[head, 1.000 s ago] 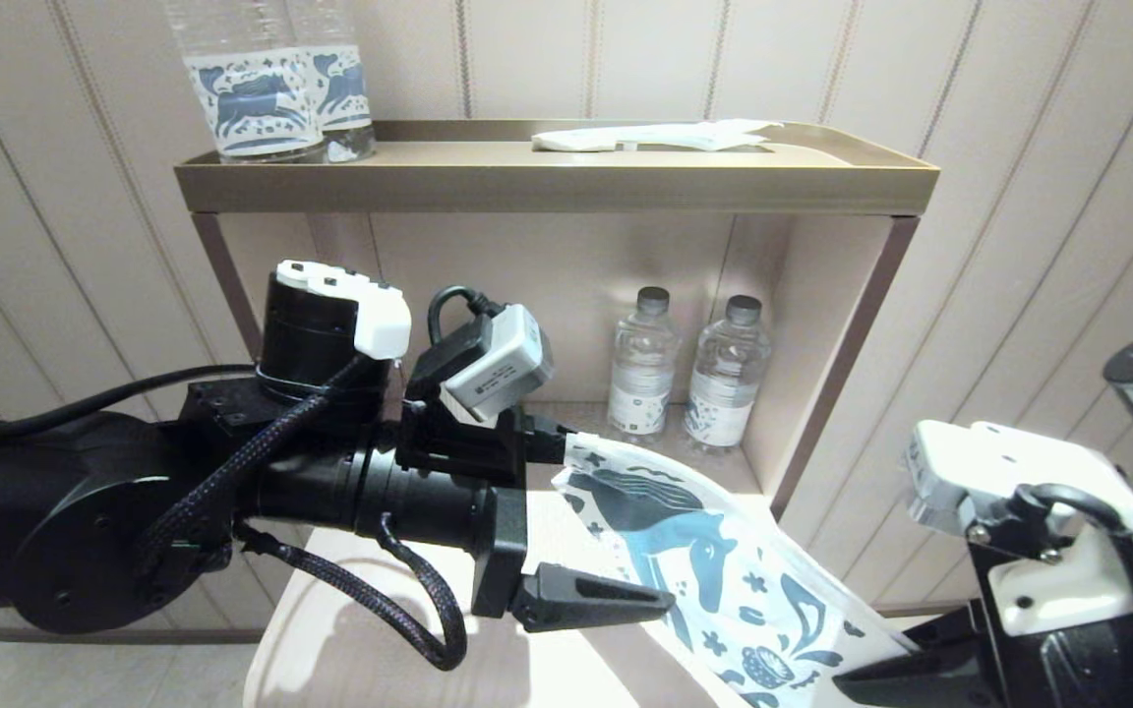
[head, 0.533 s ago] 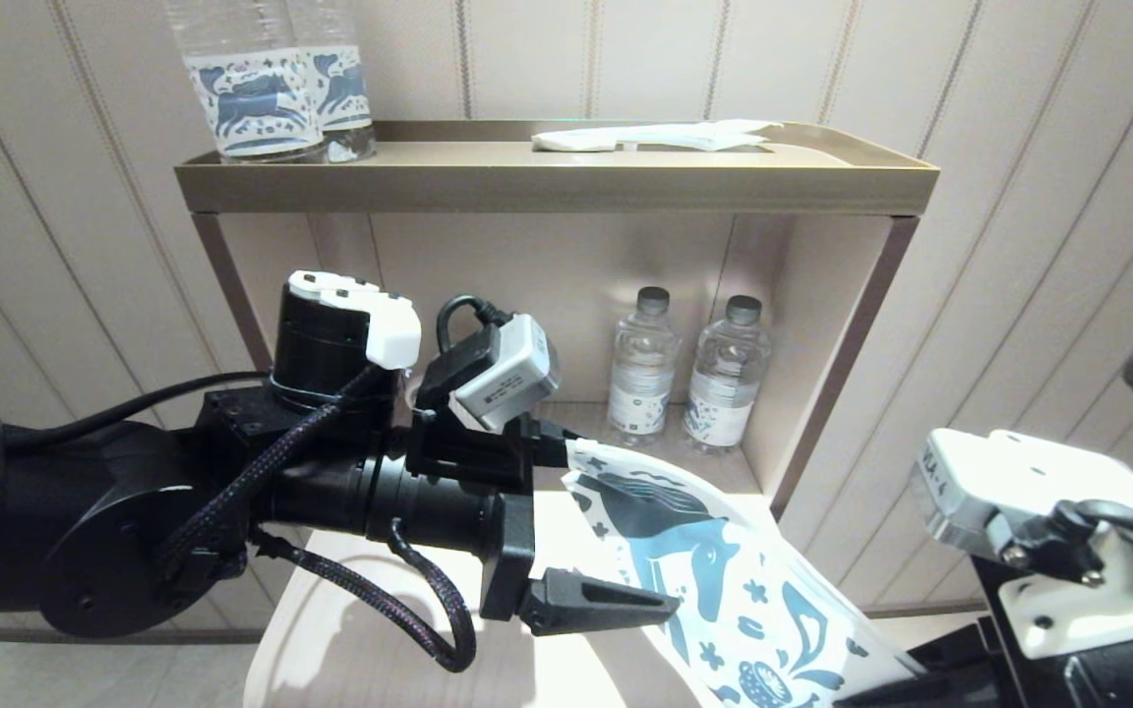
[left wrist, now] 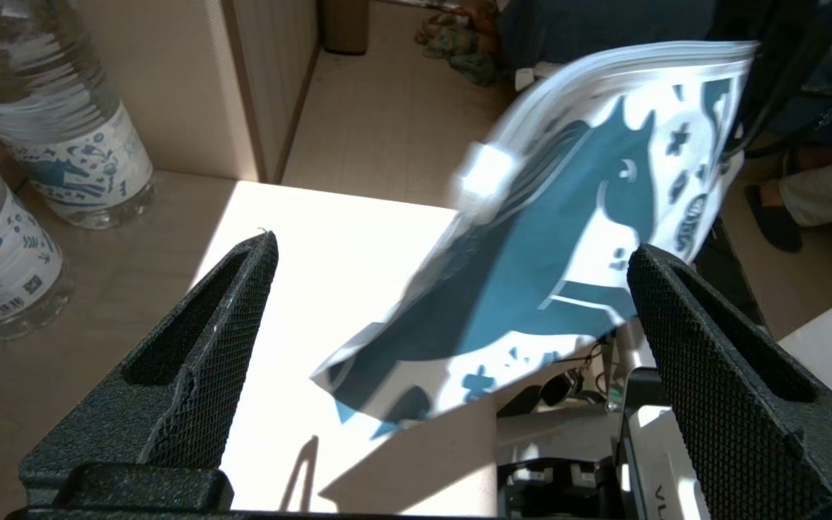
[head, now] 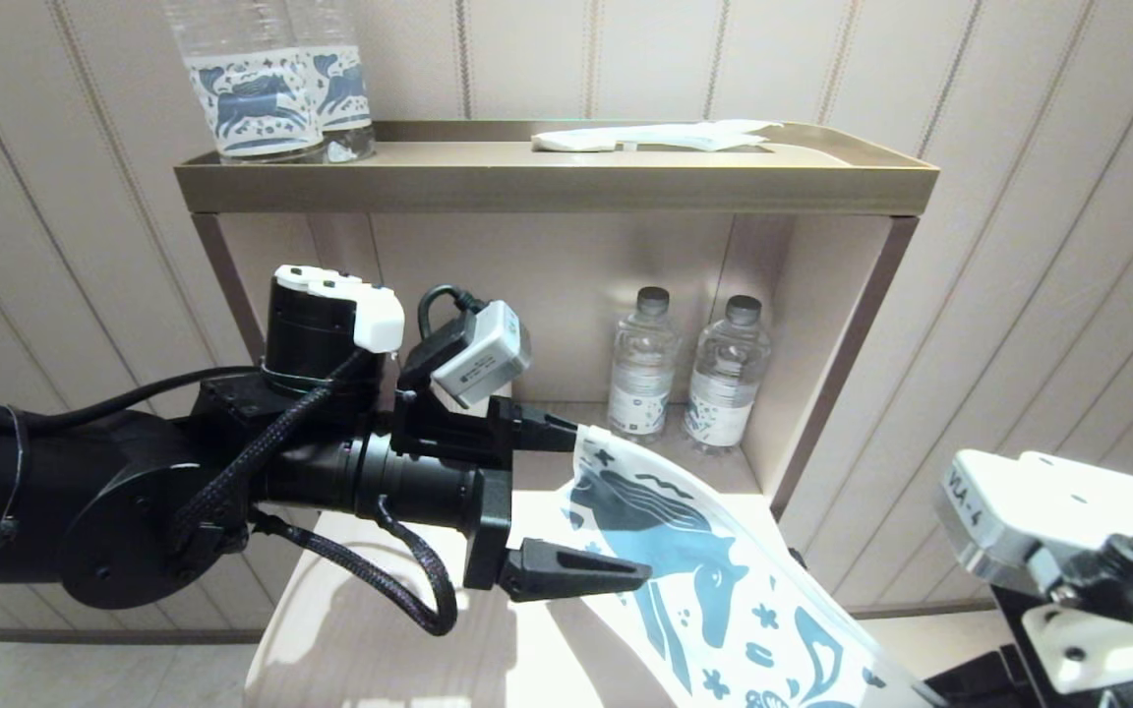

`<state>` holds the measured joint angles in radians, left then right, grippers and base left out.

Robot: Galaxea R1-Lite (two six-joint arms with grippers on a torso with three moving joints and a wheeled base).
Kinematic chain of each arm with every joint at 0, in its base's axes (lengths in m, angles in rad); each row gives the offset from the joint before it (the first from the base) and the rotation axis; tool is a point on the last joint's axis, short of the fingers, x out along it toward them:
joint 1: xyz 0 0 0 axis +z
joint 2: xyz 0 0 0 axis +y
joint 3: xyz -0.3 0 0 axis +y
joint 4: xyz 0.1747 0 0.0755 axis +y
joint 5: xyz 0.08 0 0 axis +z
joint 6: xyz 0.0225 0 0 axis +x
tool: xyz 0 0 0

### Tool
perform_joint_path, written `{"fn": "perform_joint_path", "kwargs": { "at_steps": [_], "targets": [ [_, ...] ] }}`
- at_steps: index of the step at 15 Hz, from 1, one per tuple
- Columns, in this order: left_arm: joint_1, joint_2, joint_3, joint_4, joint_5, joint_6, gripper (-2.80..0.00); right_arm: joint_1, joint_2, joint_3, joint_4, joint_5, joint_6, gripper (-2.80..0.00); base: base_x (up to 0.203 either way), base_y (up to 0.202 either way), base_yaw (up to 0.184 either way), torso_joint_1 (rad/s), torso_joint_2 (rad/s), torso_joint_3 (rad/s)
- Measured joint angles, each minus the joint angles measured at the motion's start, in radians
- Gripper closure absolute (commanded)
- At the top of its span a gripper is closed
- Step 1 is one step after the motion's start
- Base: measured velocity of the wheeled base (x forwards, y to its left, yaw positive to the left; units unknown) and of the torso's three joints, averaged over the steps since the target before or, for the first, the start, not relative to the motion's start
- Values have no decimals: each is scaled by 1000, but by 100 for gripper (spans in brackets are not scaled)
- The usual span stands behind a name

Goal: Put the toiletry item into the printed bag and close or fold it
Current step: Hand it to the other hand

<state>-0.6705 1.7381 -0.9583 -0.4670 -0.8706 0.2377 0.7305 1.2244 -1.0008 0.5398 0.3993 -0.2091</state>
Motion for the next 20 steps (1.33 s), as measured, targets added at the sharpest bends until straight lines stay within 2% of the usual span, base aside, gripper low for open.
{"fn": "perform_joint_path", "kwargs": {
  "at_steps": [4,10,11,12,15,20],
  "targets": [
    [3,2,-3,-1,-2,0,-280,19,-6,10,-6,67,-2,0,0,0,0,0,0,0],
    [5,4,-3,0,-3,0,-280,34,-7,3,-7,71,-1,0,0,0,0,0,0,0],
    [5,5,-3,0,-3,0,-198,34,-7,4,-7,71,-1,0,0,0,0,0,0,0],
    [5,5,-3,0,-6,2,0,34,-6,4,-7,71,-1,0,0,0,0,0,0,0],
    [4,4,6,0,-6,11,0,34,-2,1,-7,71,-1,0,0,0,0,0,0,0],
    [5,5,11,0,-46,9,0,34,2,0,-7,70,-1,0,0,0,0,0,0,0]
  ]
}}
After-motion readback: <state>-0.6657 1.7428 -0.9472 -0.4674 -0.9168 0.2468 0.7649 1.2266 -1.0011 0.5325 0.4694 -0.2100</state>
